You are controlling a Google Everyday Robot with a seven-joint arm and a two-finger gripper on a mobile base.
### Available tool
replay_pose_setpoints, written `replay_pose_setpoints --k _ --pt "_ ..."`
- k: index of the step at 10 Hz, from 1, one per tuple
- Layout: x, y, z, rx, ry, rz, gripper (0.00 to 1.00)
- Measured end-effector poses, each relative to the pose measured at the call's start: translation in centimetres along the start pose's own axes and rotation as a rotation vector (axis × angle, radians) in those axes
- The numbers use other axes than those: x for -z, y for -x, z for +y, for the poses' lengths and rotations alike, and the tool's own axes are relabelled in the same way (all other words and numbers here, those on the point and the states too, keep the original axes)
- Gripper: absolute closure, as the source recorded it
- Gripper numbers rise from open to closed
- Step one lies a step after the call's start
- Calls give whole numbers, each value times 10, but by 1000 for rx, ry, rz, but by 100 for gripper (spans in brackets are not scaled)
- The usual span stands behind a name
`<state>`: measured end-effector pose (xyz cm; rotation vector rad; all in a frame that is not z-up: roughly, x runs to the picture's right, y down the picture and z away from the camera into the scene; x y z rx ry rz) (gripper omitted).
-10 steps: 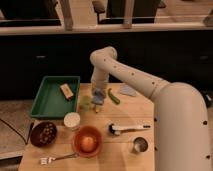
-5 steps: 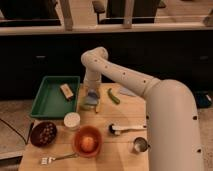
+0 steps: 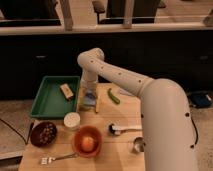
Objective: Place sponge in plastic cup
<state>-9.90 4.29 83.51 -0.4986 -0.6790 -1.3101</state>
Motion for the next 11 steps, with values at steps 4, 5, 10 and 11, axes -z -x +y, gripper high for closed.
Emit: replay_pose_setpoints --k 4,5,10,11 --pt "-10 -1 -9 20 -12 -23 100" --pt "-11 -2 -11 22 -16 -27 100" --pt "-18 -8 -13 7 -15 -46 86" --pt "-19 -9 -12 1 -14 -50 75"
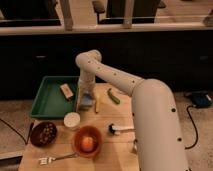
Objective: Place sponge in plastic cup
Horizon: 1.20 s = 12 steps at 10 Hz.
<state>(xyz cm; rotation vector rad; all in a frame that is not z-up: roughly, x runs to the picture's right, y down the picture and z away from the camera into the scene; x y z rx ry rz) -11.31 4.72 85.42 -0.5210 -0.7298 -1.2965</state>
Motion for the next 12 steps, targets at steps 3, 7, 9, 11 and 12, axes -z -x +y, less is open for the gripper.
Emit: replay_pose_setpoints --k 3,7,9,11,12 --pt "-1 -2 1 -9 4 -8 45" --pt "-1 -5 3 -10 14 -14 20" --pt "-1 -7 5 -13 18 -19 20" --pt "-1 -8 6 -13 22 -23 20" --pt "-2 -8 6 -11 25 -26 20"
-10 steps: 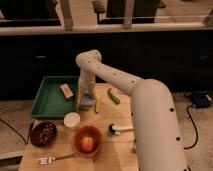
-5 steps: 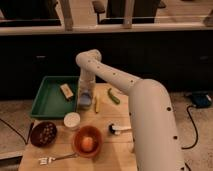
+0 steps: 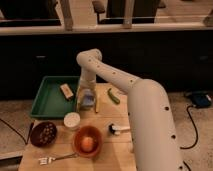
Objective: Place sponge in plastic cup
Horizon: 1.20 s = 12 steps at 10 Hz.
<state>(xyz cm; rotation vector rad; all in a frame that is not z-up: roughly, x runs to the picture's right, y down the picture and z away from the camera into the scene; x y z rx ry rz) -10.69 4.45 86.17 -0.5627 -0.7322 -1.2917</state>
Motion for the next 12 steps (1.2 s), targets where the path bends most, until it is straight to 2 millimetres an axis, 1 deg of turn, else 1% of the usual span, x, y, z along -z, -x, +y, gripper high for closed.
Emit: replay_pose_setpoints --k 12 --pt "-3 6 -2 1 5 -5 20"
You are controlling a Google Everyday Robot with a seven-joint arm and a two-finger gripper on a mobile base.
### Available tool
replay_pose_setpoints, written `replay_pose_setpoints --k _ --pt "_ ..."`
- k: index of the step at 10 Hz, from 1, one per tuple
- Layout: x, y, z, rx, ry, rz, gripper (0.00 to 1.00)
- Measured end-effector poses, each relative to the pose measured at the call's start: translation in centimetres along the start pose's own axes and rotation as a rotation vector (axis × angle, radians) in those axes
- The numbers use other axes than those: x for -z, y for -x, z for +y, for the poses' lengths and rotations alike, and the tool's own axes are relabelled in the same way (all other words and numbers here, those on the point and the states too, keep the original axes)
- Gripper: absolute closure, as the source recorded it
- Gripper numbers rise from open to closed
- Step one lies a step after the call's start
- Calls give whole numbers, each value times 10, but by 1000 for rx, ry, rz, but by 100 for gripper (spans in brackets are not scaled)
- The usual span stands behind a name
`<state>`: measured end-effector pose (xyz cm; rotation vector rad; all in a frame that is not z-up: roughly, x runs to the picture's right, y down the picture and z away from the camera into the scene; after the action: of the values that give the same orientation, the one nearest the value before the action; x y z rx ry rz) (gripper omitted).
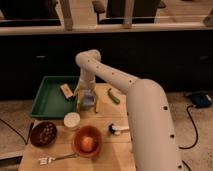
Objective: Place sponge in plastic cup
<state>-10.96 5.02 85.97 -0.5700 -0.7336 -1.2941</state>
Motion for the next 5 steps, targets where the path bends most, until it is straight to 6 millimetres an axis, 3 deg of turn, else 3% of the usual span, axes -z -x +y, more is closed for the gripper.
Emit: replay_pose_setpoints --k 5 --pt "0 1 0 -5 4 5 20"
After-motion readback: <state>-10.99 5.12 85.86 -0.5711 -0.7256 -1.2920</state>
